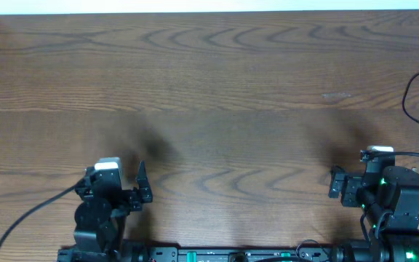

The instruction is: Untangle cables

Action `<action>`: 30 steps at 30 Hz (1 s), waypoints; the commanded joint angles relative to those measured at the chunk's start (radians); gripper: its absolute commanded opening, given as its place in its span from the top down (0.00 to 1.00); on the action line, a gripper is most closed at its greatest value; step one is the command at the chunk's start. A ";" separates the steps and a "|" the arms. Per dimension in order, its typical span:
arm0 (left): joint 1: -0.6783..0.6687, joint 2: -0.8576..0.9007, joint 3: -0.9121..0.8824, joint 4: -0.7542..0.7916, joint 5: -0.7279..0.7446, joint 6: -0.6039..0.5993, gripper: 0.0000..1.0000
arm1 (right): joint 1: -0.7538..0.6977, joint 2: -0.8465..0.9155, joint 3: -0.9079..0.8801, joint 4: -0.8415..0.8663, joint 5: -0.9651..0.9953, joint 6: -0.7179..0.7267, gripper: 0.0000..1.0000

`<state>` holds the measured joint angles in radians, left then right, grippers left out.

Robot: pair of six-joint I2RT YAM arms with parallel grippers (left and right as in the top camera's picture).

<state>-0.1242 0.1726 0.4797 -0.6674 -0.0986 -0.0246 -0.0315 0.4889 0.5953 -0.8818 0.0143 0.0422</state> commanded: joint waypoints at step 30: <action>0.015 -0.171 -0.439 0.532 -0.019 0.013 0.02 | -0.004 -0.005 -0.004 -0.002 -0.006 0.009 0.01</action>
<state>-0.1177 0.0097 0.0784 -0.1589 -0.1108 -0.0246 -0.0315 0.4889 0.5945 -0.8822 0.0143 0.0418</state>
